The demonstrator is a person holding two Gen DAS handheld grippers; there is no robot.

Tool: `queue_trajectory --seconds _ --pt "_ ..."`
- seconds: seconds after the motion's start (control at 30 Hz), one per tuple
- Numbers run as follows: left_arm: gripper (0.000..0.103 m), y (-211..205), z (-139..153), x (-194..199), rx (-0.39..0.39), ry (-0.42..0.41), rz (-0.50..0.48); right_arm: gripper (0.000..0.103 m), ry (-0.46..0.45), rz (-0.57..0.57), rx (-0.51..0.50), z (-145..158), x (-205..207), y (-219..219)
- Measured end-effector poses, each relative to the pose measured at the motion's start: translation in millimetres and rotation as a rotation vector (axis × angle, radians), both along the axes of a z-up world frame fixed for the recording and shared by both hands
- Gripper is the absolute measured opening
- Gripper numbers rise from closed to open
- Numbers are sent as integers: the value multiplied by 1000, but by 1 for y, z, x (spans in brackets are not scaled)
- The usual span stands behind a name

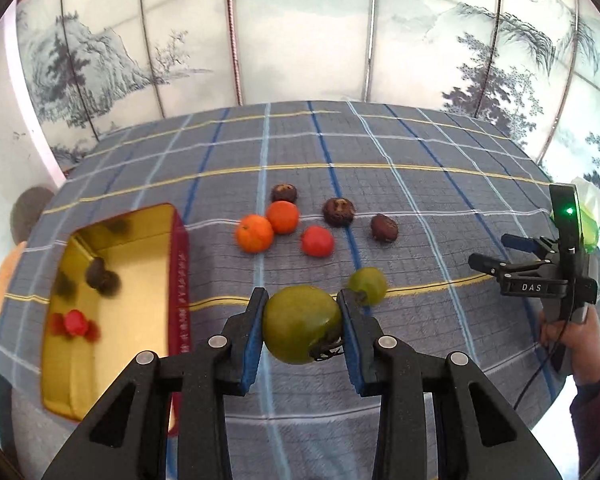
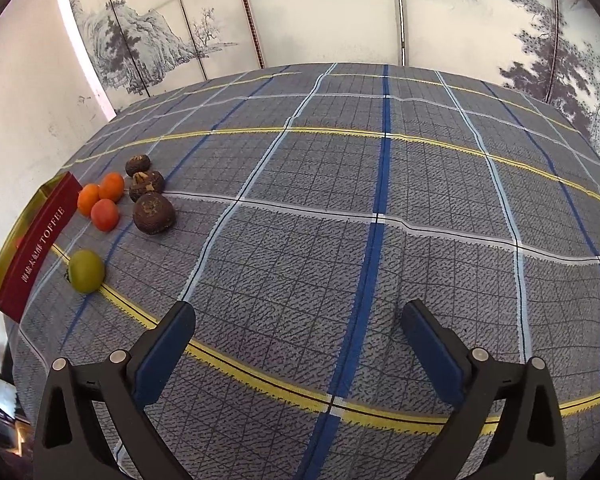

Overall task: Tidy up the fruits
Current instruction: 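Carry the green tomato into the tin with the left gripper and release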

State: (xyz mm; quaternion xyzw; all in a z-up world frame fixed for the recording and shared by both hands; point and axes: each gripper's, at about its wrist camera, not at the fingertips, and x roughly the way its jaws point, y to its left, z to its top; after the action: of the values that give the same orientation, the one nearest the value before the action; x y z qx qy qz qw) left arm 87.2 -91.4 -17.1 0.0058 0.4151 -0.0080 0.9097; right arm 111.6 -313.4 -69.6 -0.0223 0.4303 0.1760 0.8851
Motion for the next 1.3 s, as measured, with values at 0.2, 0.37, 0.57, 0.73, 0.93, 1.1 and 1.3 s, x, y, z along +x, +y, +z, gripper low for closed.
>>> queue_trajectory --seconds 0.2,0.37,0.57,0.73,0.93,1.1,1.3 --pt "36 22 3 -13 15 -14 47 103 -2 -1 -92 -4 0 11" --pt "36 41 0 -18 41 -22 95 103 -5 -5 -157 -6 -2 19" --pt "36 62 -5 -21 101 -36 141 103 -3 -7 -154 -6 -2 17" --pt "36 82 -15 -20 135 -20 179 103 -2 -7 -155 -5 -2 17" --pt "36 110 -36 -15 174 27 227 103 -2 -7 -156 -6 -1 18" --pt "36 133 -54 -13 199 66 269 103 -1 -7 -156 -5 -2 17" --pt "37 152 -68 -18 226 101 303 103 -1 -6 -157 -5 -1 18"
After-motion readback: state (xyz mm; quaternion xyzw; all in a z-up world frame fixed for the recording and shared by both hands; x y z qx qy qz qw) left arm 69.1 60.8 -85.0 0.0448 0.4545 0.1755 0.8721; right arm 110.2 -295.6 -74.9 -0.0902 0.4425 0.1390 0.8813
